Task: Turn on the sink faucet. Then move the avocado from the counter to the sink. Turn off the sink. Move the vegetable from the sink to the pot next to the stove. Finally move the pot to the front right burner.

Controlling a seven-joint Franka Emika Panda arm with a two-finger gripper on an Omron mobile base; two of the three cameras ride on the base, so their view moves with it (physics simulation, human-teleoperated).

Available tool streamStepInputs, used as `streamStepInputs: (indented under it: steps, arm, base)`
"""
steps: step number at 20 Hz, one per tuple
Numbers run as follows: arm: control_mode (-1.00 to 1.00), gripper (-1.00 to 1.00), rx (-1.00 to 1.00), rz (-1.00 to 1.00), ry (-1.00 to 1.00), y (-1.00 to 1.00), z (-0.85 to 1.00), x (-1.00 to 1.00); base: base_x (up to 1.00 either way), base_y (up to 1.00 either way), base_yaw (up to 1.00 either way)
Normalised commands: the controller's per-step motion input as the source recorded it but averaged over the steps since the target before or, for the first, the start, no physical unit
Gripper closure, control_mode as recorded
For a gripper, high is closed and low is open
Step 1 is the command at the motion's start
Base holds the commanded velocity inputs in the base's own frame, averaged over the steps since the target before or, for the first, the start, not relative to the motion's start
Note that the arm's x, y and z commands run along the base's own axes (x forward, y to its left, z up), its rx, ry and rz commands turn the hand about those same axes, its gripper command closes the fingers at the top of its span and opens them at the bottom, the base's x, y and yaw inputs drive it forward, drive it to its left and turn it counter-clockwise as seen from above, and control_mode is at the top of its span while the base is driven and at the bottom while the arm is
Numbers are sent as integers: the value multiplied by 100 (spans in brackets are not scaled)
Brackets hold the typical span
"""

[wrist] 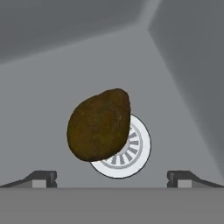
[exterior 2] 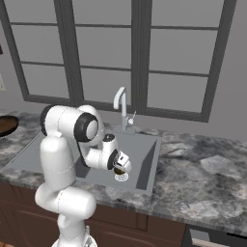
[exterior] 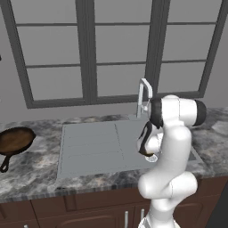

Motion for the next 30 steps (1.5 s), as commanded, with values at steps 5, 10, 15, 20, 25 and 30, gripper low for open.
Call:
streamStepInputs:
  steps: [5, 10, 15, 20, 25, 30]
  arm:
    - [-100, -100, 0, 0, 0, -8, -21, 19]
    - [-100, -100, 0, 0, 0, -11, -20, 22]
    - [-100, -100, 0, 0, 0, -7, -25, 22]
    - [-100, -100, 0, 0, 0, 0, -32, 15]
    - [-100, 100, 0, 0, 0, 0, -43, 0]
    - [-100, 100, 0, 0, 0, 0, -38, 0]
  base:
    - [0, 0, 0]
    - [0, 0, 0]
    - [0, 0, 0]
    - [0, 0, 0]
    - [0, 0, 0]
    - [0, 0, 0]
